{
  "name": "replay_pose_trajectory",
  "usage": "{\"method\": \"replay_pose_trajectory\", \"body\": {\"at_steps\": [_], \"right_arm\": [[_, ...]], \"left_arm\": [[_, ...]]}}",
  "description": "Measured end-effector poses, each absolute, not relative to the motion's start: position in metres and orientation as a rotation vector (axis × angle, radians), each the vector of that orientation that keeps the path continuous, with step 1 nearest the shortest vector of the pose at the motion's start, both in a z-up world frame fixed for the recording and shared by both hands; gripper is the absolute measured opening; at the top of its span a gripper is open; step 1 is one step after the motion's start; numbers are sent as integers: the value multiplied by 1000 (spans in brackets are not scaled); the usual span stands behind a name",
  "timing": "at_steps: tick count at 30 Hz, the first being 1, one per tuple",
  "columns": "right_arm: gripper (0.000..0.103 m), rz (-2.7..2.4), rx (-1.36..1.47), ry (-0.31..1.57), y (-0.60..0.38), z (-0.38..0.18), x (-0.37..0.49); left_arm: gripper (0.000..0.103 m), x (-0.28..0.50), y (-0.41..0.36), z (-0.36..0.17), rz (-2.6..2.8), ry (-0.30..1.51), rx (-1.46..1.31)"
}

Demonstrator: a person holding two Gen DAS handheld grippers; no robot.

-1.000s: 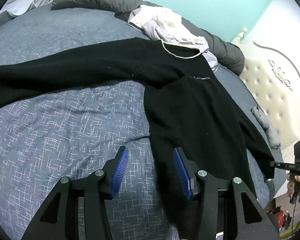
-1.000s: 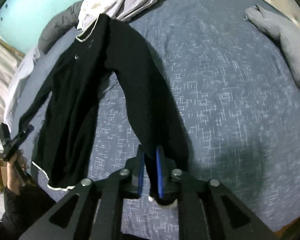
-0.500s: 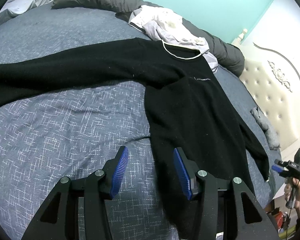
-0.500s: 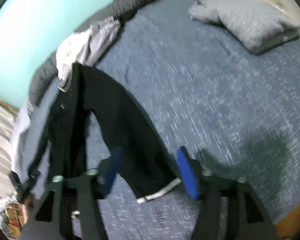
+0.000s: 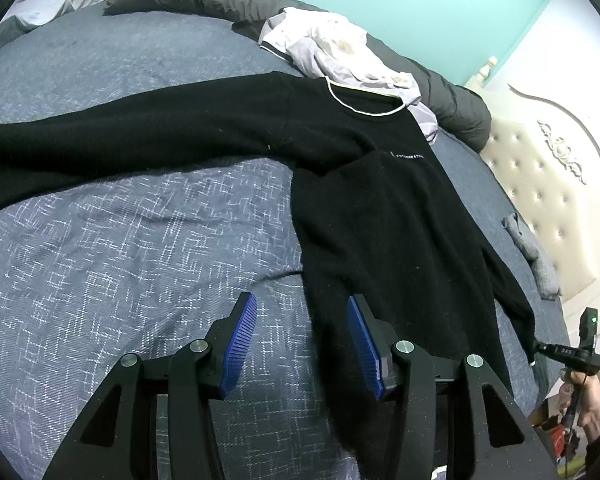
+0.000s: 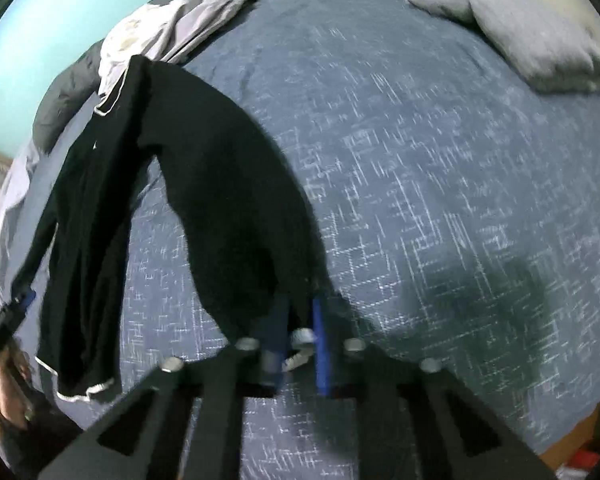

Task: Fold clothes

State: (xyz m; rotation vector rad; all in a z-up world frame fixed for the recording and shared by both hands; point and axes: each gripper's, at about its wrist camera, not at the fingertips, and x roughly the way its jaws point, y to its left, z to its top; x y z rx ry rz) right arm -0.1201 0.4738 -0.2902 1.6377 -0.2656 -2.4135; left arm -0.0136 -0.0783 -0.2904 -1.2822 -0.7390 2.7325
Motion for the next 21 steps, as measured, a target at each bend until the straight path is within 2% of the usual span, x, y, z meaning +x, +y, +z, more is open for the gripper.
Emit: {"method": "replay_pose_trajectory", "body": {"at_steps": [10, 21], "right_arm": [[4, -2649, 1428, -252, 527, -213, -135], [3, -2846, 1350, -183, 566, -168, -186]], "left_arm": [[51, -12, -81, -290, 2735, -748, -1282], [51, -16, -78, -291, 2730, -707, -1299]]}}
